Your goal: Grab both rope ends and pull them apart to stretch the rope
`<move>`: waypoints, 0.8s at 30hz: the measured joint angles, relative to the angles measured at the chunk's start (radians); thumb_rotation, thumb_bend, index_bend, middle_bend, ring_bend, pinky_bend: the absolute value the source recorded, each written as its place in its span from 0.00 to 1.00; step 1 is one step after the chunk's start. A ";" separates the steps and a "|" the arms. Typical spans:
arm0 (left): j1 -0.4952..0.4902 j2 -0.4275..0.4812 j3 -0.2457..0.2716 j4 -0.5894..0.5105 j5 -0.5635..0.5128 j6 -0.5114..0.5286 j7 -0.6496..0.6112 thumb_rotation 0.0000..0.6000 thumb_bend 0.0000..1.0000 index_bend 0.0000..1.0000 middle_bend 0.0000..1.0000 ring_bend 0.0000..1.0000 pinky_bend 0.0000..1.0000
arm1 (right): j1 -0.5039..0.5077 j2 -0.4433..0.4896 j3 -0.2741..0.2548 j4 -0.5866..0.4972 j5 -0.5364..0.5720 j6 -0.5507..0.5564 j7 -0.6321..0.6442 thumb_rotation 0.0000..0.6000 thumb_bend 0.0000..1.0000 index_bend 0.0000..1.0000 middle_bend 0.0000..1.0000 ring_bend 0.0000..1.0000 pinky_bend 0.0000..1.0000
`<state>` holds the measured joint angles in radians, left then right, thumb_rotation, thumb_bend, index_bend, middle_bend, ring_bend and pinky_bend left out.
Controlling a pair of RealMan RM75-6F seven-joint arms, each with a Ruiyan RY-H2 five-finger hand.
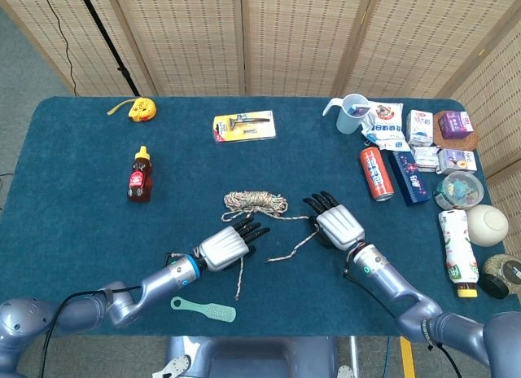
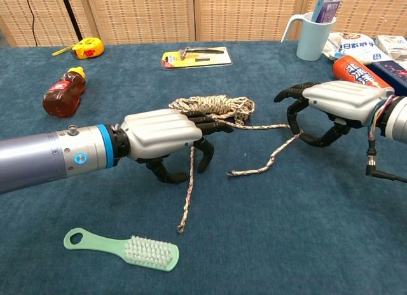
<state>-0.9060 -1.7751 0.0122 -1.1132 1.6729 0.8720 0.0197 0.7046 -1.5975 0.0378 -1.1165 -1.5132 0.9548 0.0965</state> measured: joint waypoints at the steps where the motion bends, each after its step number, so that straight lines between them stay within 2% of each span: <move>1: -0.001 -0.001 0.000 0.001 -0.001 0.000 0.001 1.00 0.36 0.47 0.00 0.00 0.00 | 0.000 0.000 0.000 0.001 0.000 0.000 0.001 1.00 0.56 0.58 0.11 0.02 0.00; 24: -0.006 -0.023 0.006 0.009 -0.021 0.005 0.018 1.00 0.37 0.54 0.00 0.00 0.00 | -0.005 -0.002 -0.003 0.015 -0.004 0.007 0.023 1.00 0.56 0.58 0.12 0.03 0.00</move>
<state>-0.9121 -1.7985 0.0180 -1.1044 1.6514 0.8774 0.0374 0.6993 -1.5994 0.0353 -1.1016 -1.5171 0.9615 0.1194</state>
